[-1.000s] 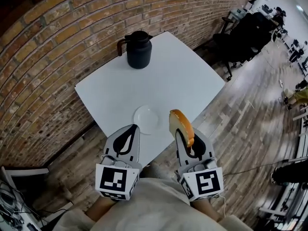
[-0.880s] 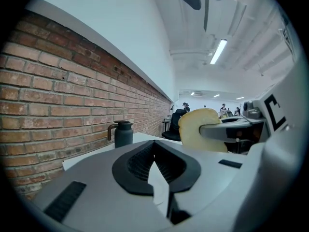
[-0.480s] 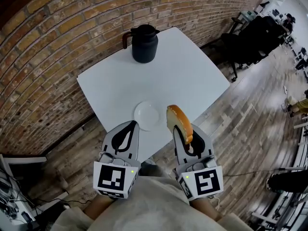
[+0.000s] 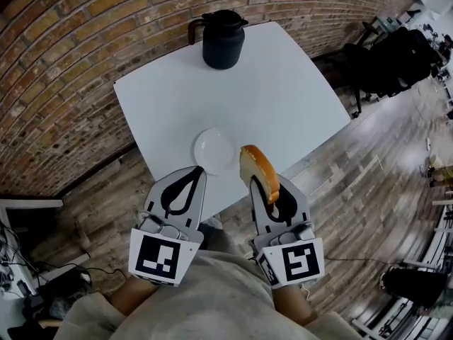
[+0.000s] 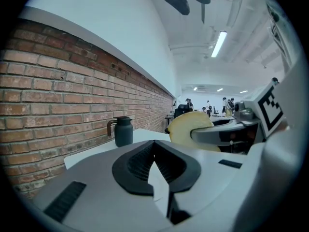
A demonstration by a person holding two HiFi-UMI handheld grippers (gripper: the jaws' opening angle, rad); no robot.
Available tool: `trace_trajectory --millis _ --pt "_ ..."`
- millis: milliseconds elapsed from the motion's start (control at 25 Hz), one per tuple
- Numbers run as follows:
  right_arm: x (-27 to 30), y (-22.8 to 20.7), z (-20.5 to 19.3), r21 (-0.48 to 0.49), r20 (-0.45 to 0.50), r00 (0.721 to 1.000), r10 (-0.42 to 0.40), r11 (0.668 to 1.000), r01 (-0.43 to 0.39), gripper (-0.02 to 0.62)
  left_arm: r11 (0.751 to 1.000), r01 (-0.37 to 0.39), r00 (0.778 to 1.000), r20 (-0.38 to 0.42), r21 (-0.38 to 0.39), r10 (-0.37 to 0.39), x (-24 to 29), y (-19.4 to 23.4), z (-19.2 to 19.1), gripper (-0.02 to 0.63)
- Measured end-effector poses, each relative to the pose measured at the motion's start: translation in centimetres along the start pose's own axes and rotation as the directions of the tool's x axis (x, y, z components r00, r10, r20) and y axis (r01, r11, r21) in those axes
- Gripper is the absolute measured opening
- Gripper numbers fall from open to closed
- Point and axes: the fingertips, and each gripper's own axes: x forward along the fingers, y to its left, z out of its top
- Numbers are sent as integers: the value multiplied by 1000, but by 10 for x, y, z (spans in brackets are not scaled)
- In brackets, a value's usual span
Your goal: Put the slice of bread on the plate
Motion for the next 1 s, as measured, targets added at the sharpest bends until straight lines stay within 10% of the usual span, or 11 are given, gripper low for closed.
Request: trace_trajectory --millis 1000 --pt "94 21 -86 42 -144 938 314 949 -311 97 998 -39 989 -138 56 46 33 21 -56 11"
